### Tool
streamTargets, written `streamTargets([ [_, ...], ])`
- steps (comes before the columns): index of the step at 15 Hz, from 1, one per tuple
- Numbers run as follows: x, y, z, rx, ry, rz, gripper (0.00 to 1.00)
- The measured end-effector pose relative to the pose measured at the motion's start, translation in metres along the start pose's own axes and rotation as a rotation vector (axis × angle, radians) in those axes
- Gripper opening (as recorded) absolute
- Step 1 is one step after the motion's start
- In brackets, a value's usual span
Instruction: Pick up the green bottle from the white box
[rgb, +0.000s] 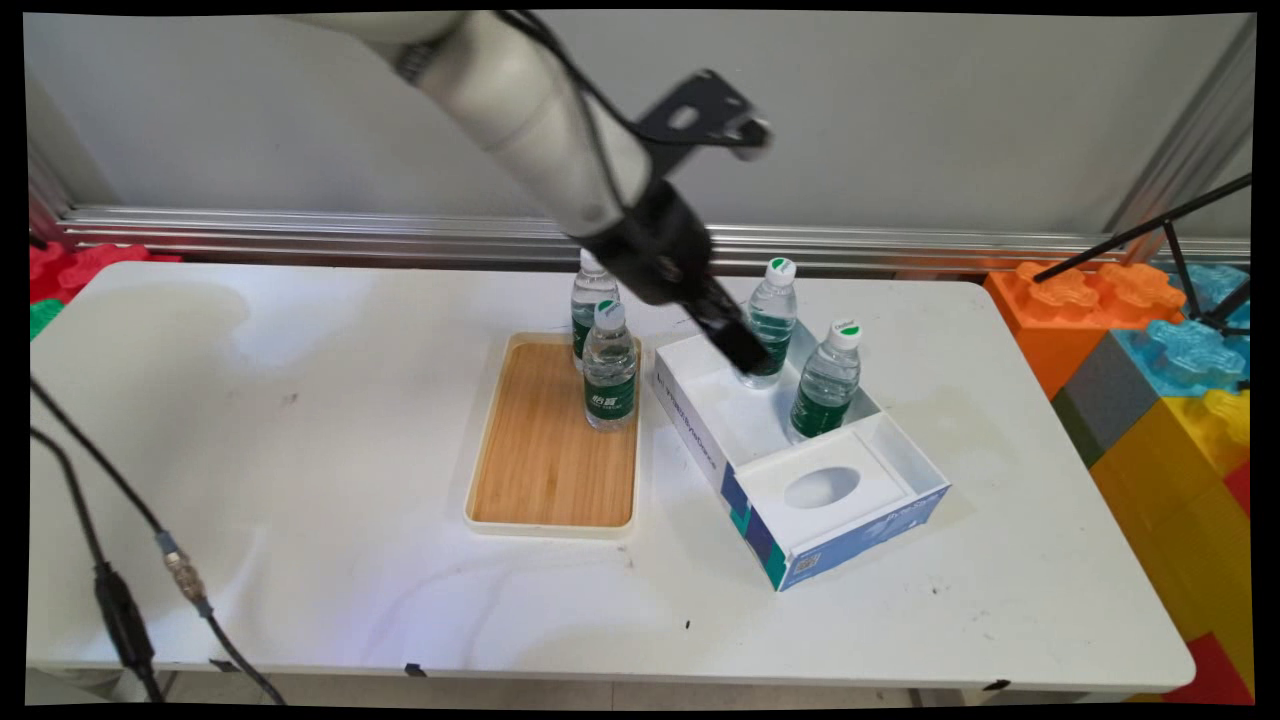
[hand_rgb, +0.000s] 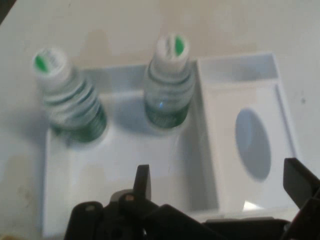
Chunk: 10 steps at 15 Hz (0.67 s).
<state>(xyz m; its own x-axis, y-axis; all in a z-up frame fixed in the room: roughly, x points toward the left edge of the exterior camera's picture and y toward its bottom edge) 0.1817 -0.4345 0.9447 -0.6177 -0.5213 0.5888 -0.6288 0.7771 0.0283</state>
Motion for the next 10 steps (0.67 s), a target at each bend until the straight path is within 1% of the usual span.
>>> streamTargets([
  [1, 0.009, 0.007, 0.011, -0.001, 0.006, 0.001, 1.0],
  [3, 0.021, 0.013, 0.028, 0.004, 0.016, 0.004, 1.0],
  [6, 0.033, 0.019, 0.053, 0.015, 0.021, 0.012, 1.0],
  [10, 0.037, 0.019, 0.089, 0.033, 0.017, 0.021, 1.0],
])
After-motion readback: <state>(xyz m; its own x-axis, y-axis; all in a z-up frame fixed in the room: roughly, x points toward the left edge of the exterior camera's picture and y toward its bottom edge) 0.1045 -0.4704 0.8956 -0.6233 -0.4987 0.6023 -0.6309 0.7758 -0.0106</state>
